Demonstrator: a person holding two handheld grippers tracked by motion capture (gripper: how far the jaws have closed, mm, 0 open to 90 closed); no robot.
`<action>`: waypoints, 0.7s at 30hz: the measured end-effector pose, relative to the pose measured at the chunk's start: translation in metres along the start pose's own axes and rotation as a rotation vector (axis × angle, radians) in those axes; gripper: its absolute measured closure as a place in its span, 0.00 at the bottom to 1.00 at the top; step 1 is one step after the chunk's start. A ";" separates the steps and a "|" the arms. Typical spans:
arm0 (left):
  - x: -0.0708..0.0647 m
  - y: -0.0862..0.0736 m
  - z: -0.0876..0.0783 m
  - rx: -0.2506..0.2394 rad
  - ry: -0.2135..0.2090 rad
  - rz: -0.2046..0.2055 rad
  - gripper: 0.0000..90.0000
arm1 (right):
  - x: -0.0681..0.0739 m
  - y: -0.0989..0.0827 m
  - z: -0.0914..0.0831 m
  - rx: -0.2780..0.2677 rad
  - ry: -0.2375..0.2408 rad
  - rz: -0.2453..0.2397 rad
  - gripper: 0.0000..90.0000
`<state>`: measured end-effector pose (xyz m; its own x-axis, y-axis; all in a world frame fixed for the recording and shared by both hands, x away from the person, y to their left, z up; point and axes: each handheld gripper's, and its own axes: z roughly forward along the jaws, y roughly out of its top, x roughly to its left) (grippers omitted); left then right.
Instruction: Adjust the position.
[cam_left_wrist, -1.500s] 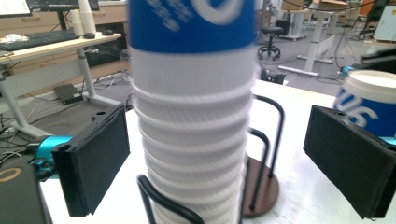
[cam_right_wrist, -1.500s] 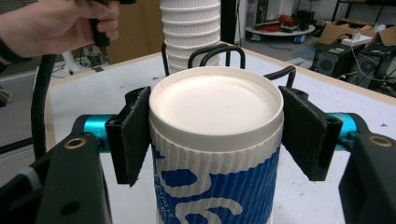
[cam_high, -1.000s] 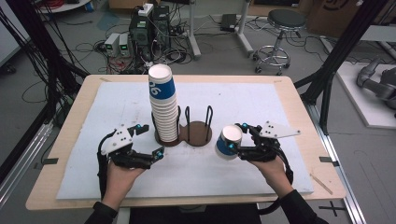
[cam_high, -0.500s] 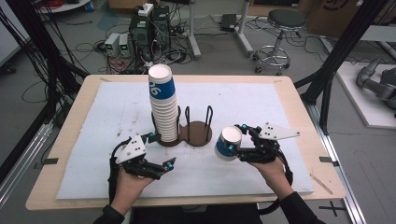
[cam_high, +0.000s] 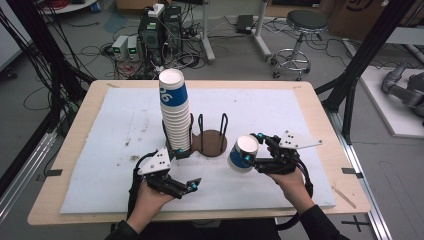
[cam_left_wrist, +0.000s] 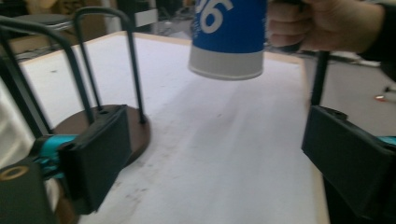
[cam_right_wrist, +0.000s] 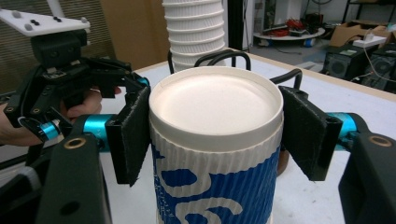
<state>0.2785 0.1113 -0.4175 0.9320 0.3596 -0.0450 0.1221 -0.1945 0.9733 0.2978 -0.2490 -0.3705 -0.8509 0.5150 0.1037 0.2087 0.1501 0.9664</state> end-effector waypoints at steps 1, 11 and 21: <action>0.001 0.000 0.001 -0.004 -0.024 -0.005 0.13 | 0.001 0.000 0.000 0.000 0.004 -0.004 0.34; -0.009 -0.001 0.021 0.012 -0.096 -0.001 0.13 | 0.015 -0.001 0.010 0.016 0.085 -0.033 0.34; -0.021 -0.001 0.047 0.013 -0.122 0.024 0.12 | 0.025 -0.003 0.018 0.027 0.159 -0.041 0.34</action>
<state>0.2752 0.0611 -0.4287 0.9692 0.2412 -0.0496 0.1030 -0.2139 0.9714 0.2848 -0.2217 -0.3749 -0.9241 0.3681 0.1021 0.1831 0.1921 0.9642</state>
